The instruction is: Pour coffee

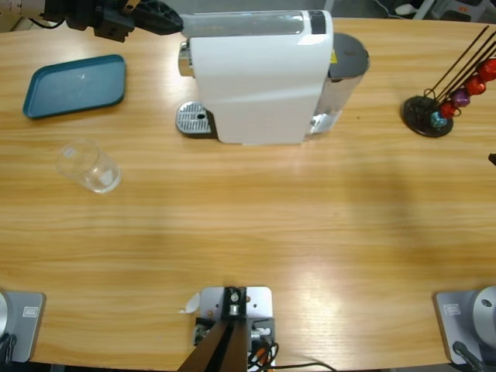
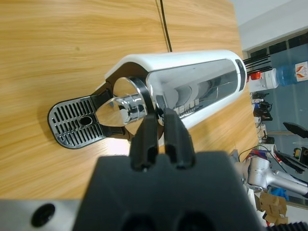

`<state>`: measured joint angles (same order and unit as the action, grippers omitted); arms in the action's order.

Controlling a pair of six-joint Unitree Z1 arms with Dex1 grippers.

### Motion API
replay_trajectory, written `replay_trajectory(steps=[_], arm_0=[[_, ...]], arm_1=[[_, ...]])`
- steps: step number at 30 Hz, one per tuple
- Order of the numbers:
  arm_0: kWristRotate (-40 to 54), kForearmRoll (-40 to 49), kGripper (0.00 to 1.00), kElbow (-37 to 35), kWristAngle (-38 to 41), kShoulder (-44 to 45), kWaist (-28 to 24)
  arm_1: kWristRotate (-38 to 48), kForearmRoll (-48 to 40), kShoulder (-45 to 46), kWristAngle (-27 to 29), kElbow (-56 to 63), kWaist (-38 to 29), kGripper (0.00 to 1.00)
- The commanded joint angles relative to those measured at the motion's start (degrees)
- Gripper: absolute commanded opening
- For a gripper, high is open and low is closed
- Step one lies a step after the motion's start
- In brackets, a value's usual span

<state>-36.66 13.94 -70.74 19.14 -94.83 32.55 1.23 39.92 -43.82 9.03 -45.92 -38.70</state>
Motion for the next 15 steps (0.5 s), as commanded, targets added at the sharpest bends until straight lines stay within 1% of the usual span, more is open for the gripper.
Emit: replay_trajectory(steps=[1,12,15], arm_0=[[0.1,-1.4,0.000,2.4,0.0,0.0,0.7],[-0.3,-2.6,0.000,2.2,0.3,-0.2,0.9],[-0.6,-4.1,0.000,0.1,1.9,0.6,1.6]], arm_1=[[-0.7,0.6,-0.2,0.6,0.2,0.2,1.000],[-0.7,0.6,0.0,0.6,0.3,0.2,1.000],[-0.7,0.6,-0.1,0.6,0.3,0.2,1.000]])
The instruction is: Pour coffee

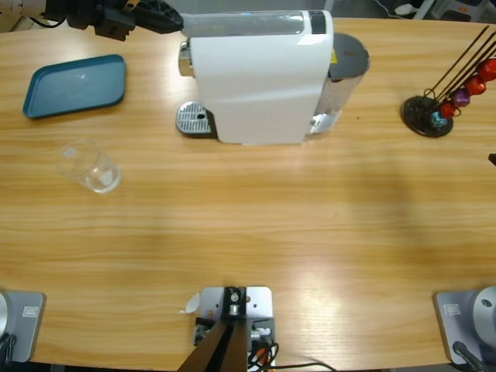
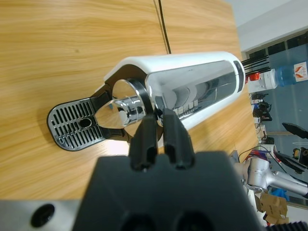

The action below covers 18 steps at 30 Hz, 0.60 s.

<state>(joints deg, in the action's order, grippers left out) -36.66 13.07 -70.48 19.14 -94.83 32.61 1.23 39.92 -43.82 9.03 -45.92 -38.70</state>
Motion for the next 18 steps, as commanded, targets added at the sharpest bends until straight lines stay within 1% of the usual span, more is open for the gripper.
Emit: replay_trajectory(steps=[1,7,18], arm_0=[[-0.7,-3.2,0.000,-1.4,1.9,1.1,1.9],[-1.8,-3.2,0.000,-4.2,1.8,1.7,3.7],[-1.9,-3.2,0.000,-4.9,1.7,4.7,5.3]], arm_1=[[-0.7,0.6,-0.2,0.6,0.3,0.2,1.000],[-0.7,0.6,-0.2,0.6,0.3,0.2,1.000],[-0.7,0.6,-0.2,0.6,0.3,0.2,1.000]])
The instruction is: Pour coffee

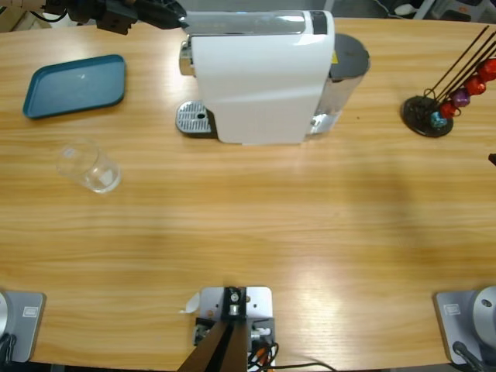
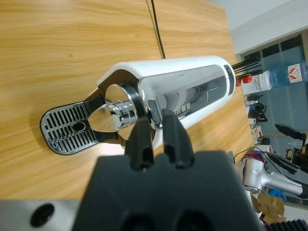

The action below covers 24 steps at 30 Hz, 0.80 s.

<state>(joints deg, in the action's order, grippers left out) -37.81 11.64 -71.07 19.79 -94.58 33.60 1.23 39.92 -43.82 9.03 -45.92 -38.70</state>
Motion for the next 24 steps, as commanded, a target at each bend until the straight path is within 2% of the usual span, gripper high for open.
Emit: replay_trajectory(steps=[1,15,17,18,19,20,21,24], arm_0=[[-0.8,-1.8,0.000,-4.3,1.0,4.6,4.3],[-0.3,-3.0,0.000,-6.8,1.4,4.3,5.4],[3.1,-4.8,0.000,-6.0,2.6,3.9,6.0],[5.9,-4.9,0.142,-5.5,3.4,3.7,6.4],[7.8,-4.8,0.728,-4.2,3.6,4.1,6.8],[11.0,-4.8,0.965,-2.4,3.6,5.2,7.4],[14.9,-4.6,0.995,-0.5,3.4,6.5,8.1],[26.1,-1.2,0.996,4.8,-0.7,11.9,12.9]], arm_1=[[-0.7,0.6,-0.2,0.6,0.3,0.2,1.000],[-0.7,0.6,0.0,0.7,0.3,0.2,1.000],[-0.6,0.5,-0.2,0.7,0.2,0.2,1.000],[0.2,-0.7,0.3,0.8,0.7,0.2,1.000],[0.9,-3.1,1.5,1.1,1.7,0.2,1.000],[1.3,-4.4,2.5,2.0,1.8,0.2,1.000],[2.0,-4.6,3.2,4.1,1.6,0.2,1.000],[6.7,-6.7,3.9,12.4,3.5,0.4,1.000]])
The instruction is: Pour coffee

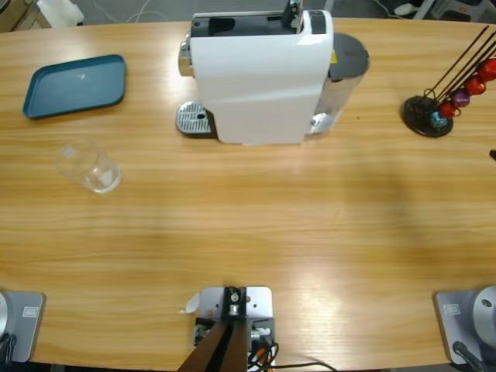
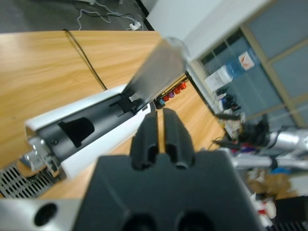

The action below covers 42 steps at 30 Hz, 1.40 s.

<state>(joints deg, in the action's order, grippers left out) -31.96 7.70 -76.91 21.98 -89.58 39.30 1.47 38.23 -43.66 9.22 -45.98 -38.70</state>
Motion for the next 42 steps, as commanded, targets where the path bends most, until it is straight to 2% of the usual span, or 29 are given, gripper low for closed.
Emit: replay_trajectory(steps=[1,2,5,7,8,9,11,17,19,21,30,34,42], arm_0=[[23.6,6.5,0.996,10.8,-5.3,8.0,8.9],[26.5,10.8,0.996,10.8,-8.0,8.8,10.4],[32.3,22.1,0.996,11.5,-17.2,10.9,14.8],[33.0,23.4,0.996,14.2,-21.5,13.4,16.1],[32.9,23.2,0.996,15.8,-22.4,14.8,16.1],[32.7,22.7,0.996,17.6,-23.5,15.7,16.1],[32.4,22.4,0.996,20.0,-26.3,16.4,15.9],[31.3,22.5,1.000,23.3,-27.1,19.6,11.6],[31.3,22.4,1.000,24.0,-26.9,20.1,9.5],[31.5,22.4,1.000,24.6,-26.7,20.1,8.5],[31.2,21.4,1.000,27.8,-26.4,20.6,7.8],[30.9,20.7,1.000,28.6,-26.3,20.9,7.8],[30.5,19.8,1.000,29.0,-26.0,21.6,7.8]], arm_1=[[9.8,-6.7,2.5,15.4,5.0,1.7,0.959],[12.3,-7.5,0.7,16.6,6.0,4.4,0.898],[17.1,-13.4,-2.5,13.0,10.4,17.4,0.885],[17.4,-18.1,-4.0,12.9,12.7,20.8,0.874],[17.5,-20.5,-5.3,12.9,13.5,21.6,0.812],[17.5,-23.3,-6.7,12.8,14.4,21.9,0.757],[17.8,-28.9,-10.2,13.0,16.2,21.9,0.722],[15.1,-40.4,-20.2,12.2,19.3,21.9,0.708],[13.7,-43.7,-23.1,11.0,20.6,21.9,0.637],[12.4,-46.0,-24.8,9.9,20.8,21.9,0.637],[10.4,-51.4,-30.5,10.5,21.8,23.2,0.627],[9.7,-51.5,-29.6,11.8,22.0,23.6,0.508],[9.1,-52.9,-29.4,11.9,22.0,24.4,0.503]])
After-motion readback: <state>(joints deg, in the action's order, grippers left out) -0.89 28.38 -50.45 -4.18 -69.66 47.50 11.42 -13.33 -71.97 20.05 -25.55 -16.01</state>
